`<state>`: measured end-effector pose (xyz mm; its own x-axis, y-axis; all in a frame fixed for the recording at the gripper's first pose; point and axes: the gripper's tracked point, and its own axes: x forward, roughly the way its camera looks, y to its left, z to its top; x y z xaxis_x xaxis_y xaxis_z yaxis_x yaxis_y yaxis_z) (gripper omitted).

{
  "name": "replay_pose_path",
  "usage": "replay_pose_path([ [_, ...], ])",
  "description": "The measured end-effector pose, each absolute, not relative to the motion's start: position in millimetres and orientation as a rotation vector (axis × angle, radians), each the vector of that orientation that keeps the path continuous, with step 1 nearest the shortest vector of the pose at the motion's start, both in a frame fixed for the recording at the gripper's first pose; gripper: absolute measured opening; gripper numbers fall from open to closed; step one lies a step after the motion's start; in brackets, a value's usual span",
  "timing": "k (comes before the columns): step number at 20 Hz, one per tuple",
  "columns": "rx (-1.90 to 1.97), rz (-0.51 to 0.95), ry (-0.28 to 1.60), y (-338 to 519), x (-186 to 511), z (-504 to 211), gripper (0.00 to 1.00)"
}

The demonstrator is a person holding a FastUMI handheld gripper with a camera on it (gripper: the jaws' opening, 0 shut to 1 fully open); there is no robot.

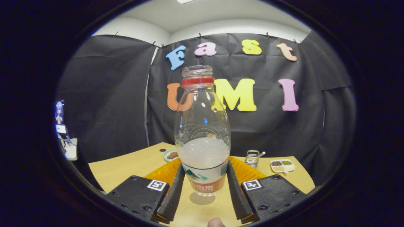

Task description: Take the bottle from table, then pour the juice into the cup, finally place the bottle on the coaster

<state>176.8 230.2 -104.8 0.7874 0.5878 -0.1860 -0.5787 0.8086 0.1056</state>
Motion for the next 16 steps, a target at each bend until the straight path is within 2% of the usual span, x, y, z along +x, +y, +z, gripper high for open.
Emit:
replay_pose_path([
  [8,0.019,0.676,0.334,276,210,-200,0.73],
  [16,0.013,0.654,0.417,292,222,-265,0.74],
])
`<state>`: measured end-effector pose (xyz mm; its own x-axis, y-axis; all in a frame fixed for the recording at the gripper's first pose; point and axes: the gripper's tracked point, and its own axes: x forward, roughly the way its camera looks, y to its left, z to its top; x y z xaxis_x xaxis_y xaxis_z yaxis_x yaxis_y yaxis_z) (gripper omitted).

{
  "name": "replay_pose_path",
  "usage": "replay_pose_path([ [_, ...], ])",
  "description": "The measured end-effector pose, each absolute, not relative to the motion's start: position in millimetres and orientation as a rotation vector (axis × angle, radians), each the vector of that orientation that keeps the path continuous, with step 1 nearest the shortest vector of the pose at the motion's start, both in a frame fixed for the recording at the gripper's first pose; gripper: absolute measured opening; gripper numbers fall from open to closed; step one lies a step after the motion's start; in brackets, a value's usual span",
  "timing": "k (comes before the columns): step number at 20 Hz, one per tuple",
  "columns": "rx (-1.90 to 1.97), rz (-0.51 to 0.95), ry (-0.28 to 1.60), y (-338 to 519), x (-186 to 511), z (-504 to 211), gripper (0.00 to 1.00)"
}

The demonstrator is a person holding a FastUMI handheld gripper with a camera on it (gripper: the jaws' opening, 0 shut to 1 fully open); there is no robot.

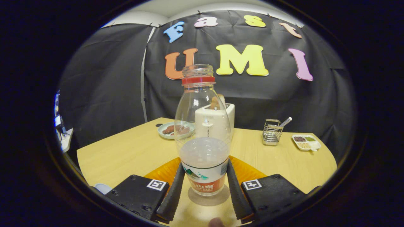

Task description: Take the bottle from table, then pour the juice into the cup, finally place the bottle on the coaster

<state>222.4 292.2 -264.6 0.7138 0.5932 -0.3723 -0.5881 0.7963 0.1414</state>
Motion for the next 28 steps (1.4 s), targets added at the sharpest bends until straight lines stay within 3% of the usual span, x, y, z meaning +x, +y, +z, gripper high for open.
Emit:
replay_pose_path([
  [13,0.014,0.623,0.445,288,223,-293,0.82],
  [16,0.010,0.619,0.427,284,223,-285,0.93],
  [22,0.023,0.613,0.352,277,211,-238,1.00],
  [28,0.064,0.575,0.255,242,188,-150,1.00],
])
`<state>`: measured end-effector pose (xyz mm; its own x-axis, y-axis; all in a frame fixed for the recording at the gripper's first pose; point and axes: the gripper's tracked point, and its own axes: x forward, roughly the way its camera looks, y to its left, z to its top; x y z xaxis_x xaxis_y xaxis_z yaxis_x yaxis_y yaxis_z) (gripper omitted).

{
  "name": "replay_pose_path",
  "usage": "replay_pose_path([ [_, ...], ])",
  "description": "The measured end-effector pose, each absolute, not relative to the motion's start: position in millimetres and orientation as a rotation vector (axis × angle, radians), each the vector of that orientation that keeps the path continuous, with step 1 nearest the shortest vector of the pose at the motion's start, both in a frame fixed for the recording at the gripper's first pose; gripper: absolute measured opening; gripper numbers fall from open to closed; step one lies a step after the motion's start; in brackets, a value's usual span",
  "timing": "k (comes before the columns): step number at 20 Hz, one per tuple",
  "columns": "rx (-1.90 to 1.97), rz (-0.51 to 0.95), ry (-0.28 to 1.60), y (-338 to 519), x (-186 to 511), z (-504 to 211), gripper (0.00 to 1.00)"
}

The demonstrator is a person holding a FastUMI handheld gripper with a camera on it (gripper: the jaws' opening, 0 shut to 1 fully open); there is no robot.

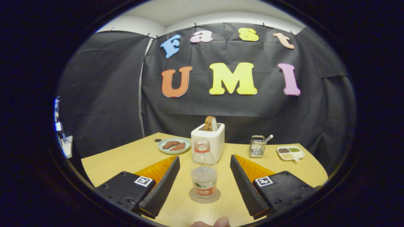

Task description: Take the bottle from table, then pour the juice into the cup, finally place the bottle on the coaster

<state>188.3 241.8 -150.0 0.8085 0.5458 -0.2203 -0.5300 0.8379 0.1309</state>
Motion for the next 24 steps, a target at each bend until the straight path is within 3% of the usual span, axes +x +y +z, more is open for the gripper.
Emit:
replay_pose_path([
  [11,0.049,0.291,0.025,90,103,46,1.00],
  [16,0.067,0.225,-0.006,62,46,64,1.00],
  [24,0.072,0.235,0.024,74,-18,36,1.00],
])
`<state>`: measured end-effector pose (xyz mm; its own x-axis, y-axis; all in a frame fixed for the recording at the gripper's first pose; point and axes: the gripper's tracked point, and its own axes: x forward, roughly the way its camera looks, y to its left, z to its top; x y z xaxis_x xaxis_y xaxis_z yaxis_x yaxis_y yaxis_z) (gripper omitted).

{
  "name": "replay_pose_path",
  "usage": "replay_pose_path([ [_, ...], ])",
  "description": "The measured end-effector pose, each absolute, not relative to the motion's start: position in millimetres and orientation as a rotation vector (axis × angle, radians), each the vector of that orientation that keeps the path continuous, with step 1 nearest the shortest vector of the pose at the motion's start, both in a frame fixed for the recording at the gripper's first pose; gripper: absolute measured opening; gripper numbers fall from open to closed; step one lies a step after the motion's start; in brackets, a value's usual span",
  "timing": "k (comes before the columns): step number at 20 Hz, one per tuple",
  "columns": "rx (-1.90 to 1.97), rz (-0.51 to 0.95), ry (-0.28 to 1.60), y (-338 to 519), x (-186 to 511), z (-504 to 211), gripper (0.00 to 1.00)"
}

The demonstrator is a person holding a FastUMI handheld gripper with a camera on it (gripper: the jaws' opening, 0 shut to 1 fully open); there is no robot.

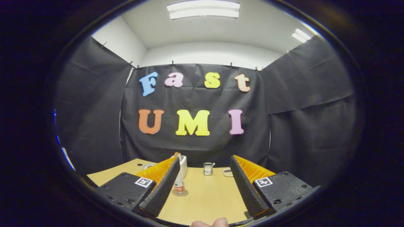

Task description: Take the bottle from table, then pour the juice into the cup, finally place the bottle on the coaster

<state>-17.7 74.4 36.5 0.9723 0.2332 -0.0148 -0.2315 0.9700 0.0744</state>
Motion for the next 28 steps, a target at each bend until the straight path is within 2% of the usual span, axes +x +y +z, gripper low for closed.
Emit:
replay_pose_path([
  [7,0.063,0.255,0.078,97,-21,15,1.00],
  [16,-0.010,0.222,0.053,108,-17,20,1.00],
  [28,0.050,0.288,0.101,133,-10,5,1.00],
])
